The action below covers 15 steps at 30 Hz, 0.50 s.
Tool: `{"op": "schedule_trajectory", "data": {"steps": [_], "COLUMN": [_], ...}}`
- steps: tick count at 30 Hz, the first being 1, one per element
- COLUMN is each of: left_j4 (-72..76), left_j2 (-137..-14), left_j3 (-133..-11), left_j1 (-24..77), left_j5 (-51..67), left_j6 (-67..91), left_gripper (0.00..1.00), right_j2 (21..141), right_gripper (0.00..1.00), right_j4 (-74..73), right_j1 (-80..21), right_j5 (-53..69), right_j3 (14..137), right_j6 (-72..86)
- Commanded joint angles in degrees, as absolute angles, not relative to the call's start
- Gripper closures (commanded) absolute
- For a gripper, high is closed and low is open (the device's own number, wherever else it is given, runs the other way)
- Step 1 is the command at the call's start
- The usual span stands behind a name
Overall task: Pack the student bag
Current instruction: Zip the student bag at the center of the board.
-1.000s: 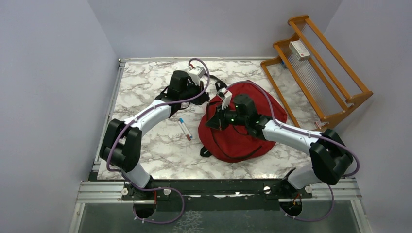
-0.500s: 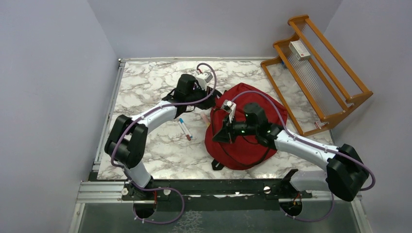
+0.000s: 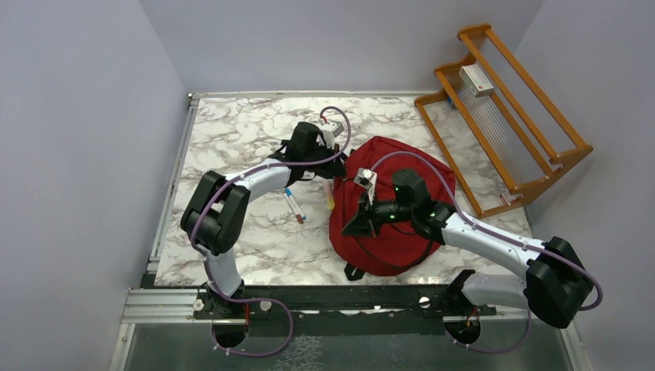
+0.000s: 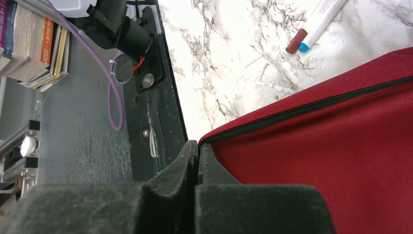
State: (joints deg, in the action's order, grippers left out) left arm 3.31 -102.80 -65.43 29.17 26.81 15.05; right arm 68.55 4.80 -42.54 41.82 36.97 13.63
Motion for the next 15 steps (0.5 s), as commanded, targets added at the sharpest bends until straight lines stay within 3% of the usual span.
{"op": "schedule_trajectory", "data": {"steps": [1,8,10,13,15], "left_j4": [7.12,7.29,7.21,6.89,6.27], "left_j2": [-105.46,-105.28,-104.61,-102.98,-101.43], "left_j3": [-68.83,-68.99,-69.08,-69.03,-68.95], "left_j1": [28.43,28.48,28.48,28.43,28.40], "left_j5": [23.33,23.64,23.56,23.49,22.83], "left_j6": [14.65,14.70,14.68,14.75,14.72], "left_gripper": [1.00,1.00,1.00,0.88,0.75], "right_j2": [67.08,66.10,65.05,63.69,63.03], "right_gripper": [1.00,0.99,0.91,0.75,0.67], "right_j4": [3.68,3.64,3.84,4.39,4.35], "right_j1": [-43.86,-43.86,-43.86,-43.86,-43.86], "right_j5": [54.16,51.14,48.51,43.87,40.36], "right_j3": [36.46,36.58,36.48,36.57,37.30], "right_j6": [13.77,14.16,14.64,15.53,16.40]}}
